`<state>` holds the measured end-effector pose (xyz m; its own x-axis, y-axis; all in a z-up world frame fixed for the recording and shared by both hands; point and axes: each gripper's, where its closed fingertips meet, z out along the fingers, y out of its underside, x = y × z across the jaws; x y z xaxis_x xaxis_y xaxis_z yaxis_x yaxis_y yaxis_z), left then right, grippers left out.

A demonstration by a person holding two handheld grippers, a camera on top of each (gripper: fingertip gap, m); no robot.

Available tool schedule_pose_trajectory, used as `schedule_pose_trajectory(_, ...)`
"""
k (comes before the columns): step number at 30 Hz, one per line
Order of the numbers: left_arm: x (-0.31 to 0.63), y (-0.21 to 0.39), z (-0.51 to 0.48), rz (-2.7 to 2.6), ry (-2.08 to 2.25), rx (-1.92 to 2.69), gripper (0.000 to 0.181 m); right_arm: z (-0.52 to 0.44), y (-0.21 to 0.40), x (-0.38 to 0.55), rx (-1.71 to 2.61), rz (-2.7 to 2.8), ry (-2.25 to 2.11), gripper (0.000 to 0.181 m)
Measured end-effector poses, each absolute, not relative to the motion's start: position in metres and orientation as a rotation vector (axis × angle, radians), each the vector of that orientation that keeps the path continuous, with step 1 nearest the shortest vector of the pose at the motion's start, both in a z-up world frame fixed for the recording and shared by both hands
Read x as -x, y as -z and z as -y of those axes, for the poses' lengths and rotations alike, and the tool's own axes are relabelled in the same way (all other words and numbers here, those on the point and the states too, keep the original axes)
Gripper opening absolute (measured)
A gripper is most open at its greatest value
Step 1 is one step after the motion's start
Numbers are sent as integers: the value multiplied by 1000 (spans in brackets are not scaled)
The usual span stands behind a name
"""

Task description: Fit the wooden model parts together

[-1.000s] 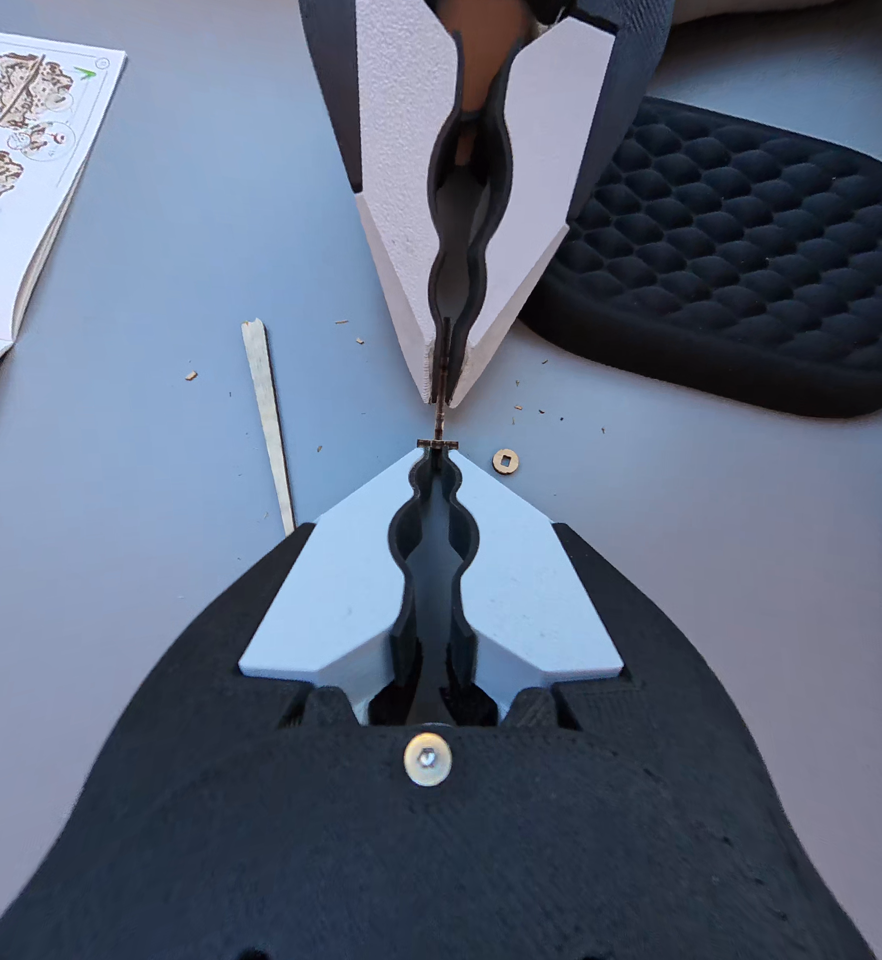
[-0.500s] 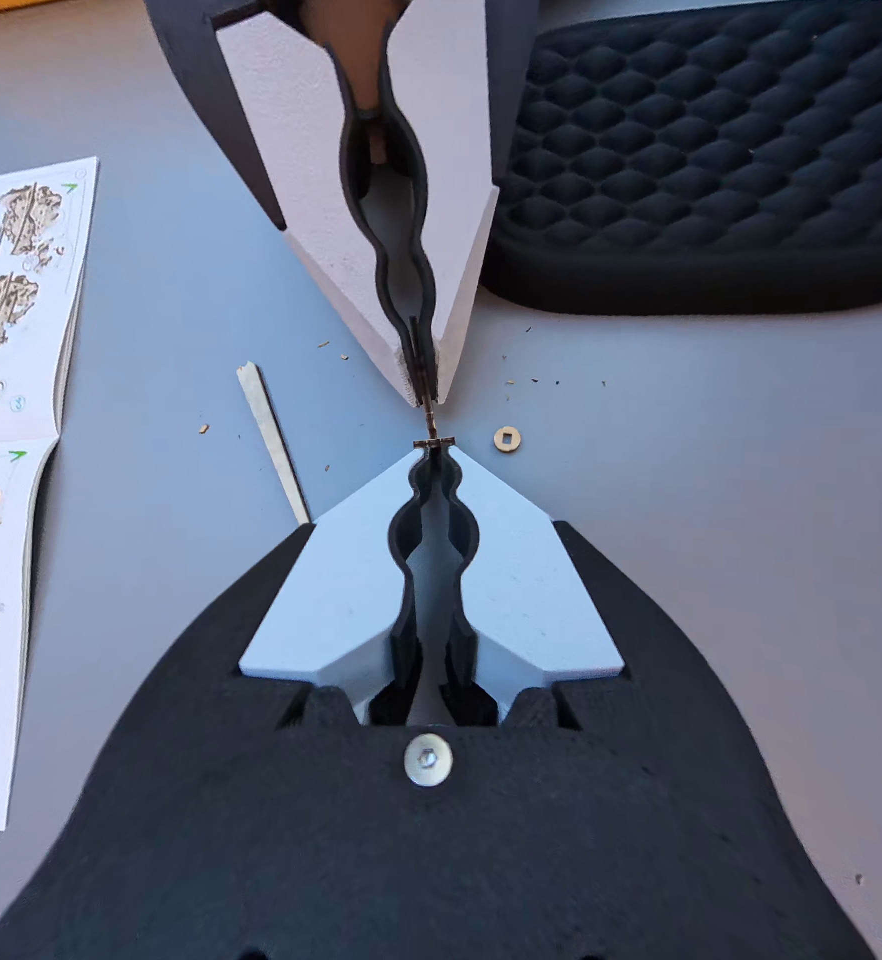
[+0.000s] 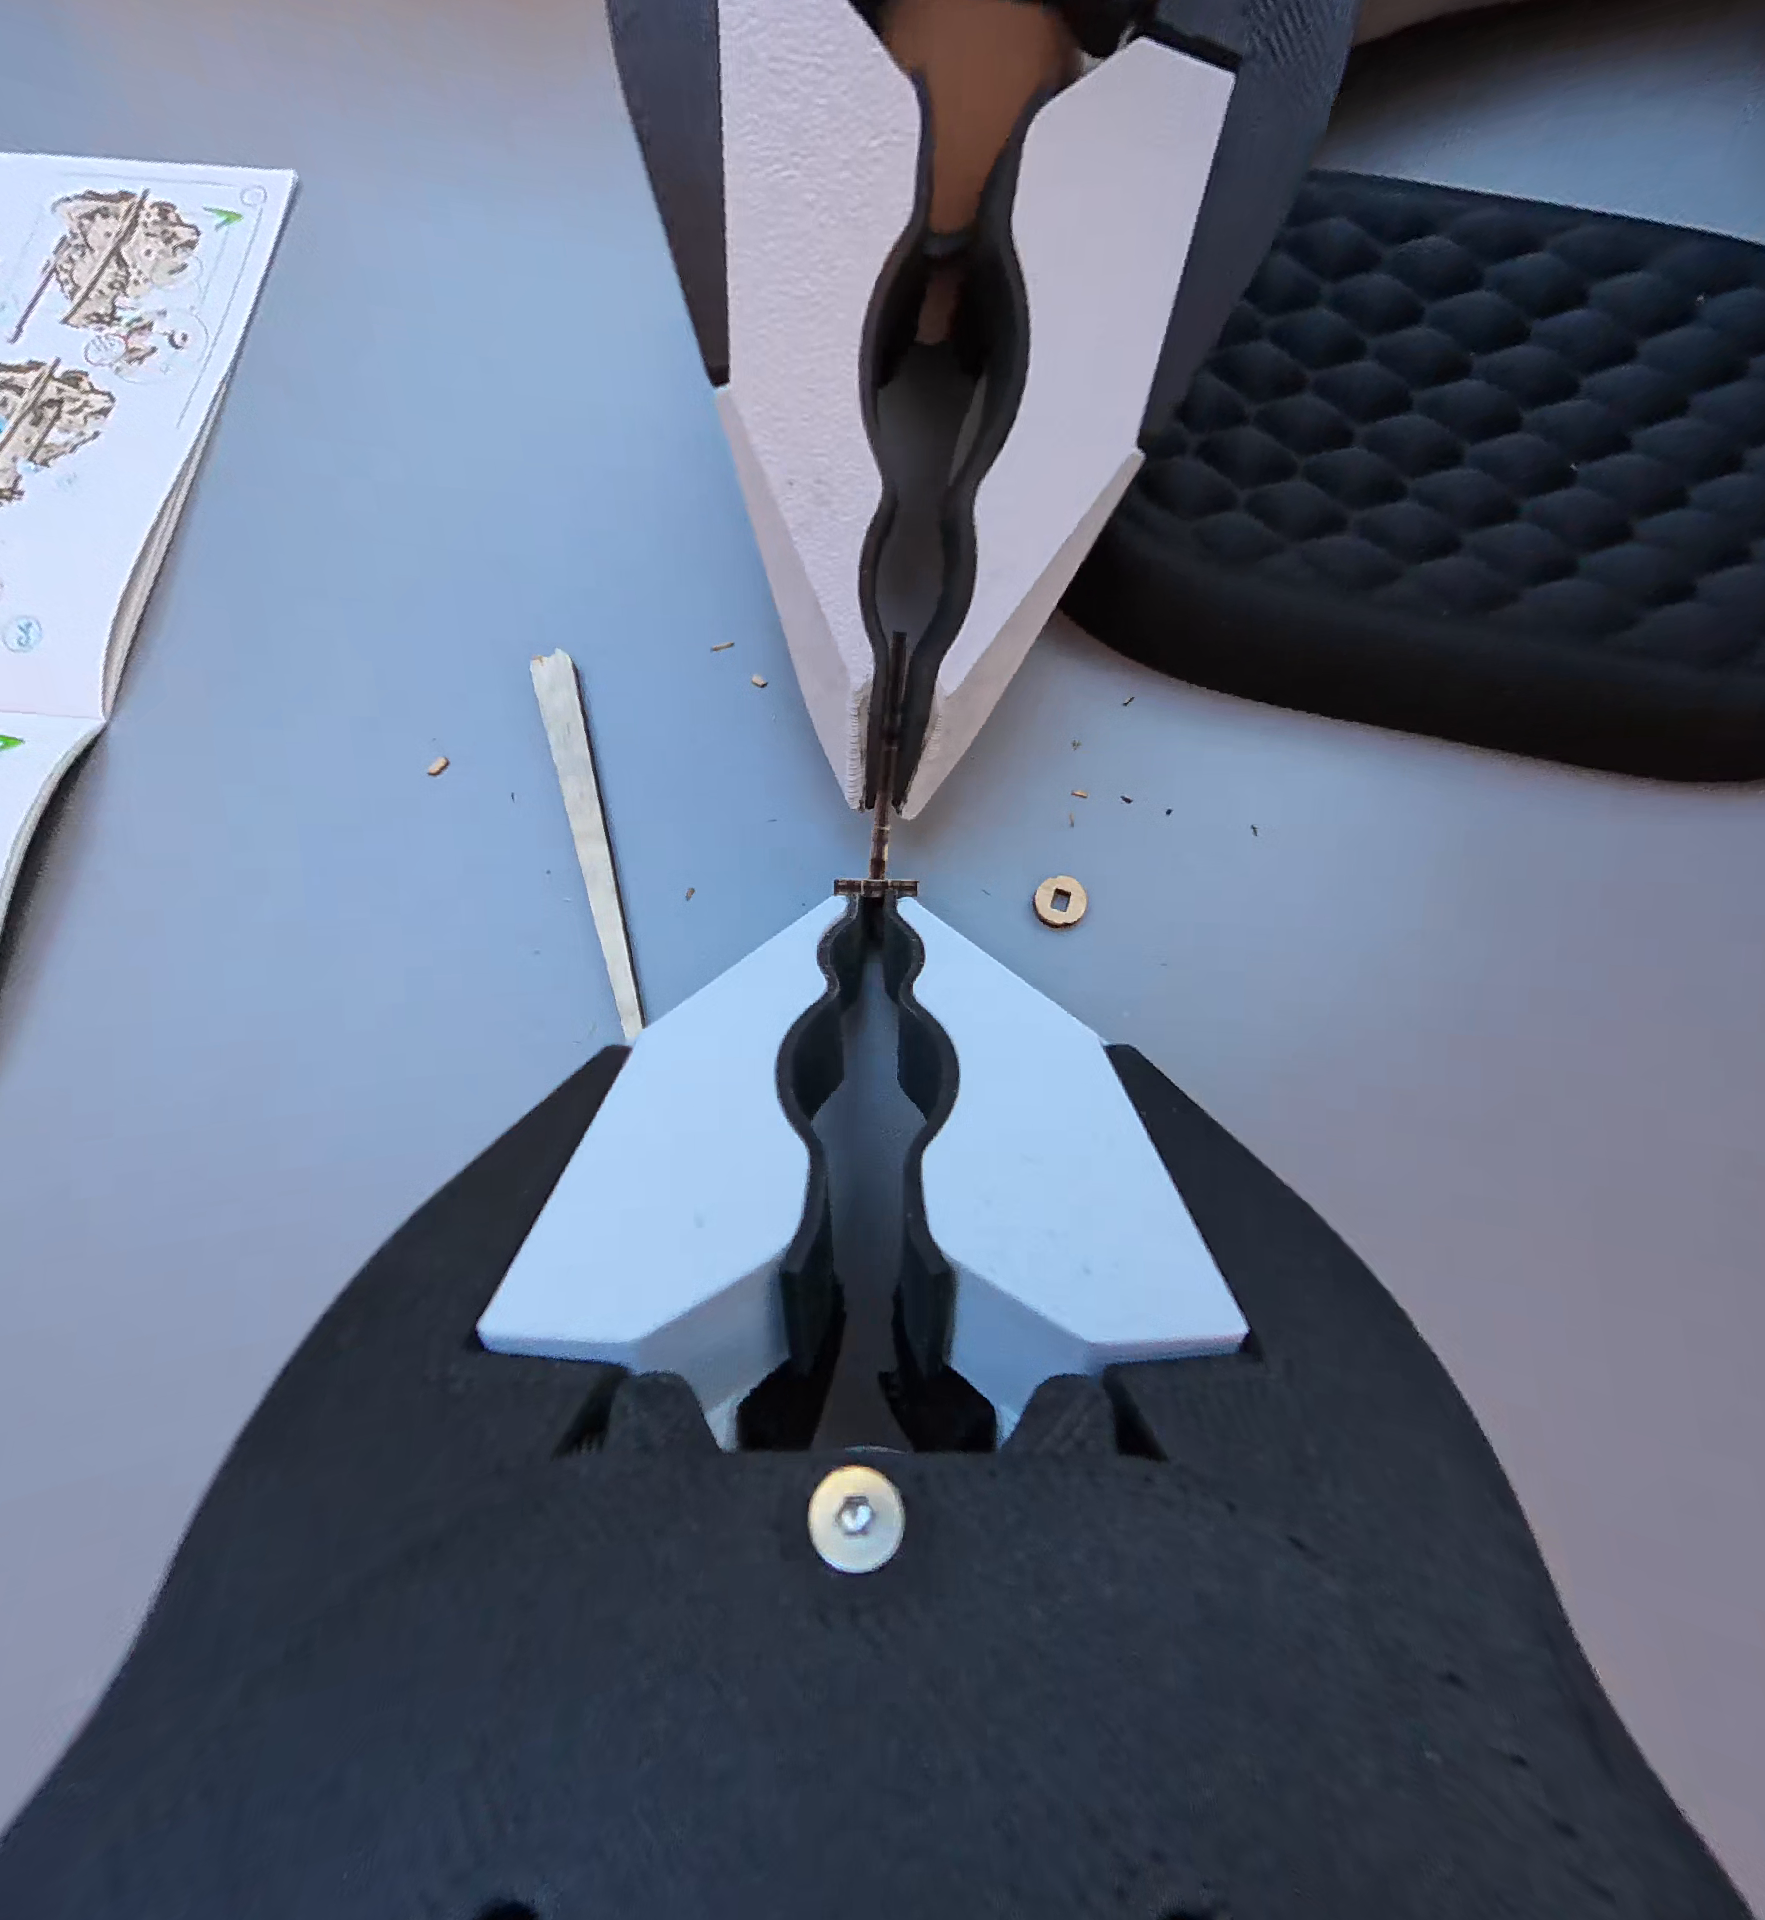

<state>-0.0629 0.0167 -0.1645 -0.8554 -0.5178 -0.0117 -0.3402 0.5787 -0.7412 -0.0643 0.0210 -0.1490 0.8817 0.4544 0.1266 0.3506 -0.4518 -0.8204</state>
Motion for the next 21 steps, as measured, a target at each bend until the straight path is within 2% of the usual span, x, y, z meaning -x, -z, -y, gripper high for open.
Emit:
schedule_pose_trajectory(6, 60, 164, -19, -2560, 1168, 844, 0, -23, 149, 62, 2089, 567, -97, 0)
schedule_pose_trajectory(21, 69, 165, -16, -2581, 1033, 269, 0, -22, 147, 71, 2042, 729, -211, 0)
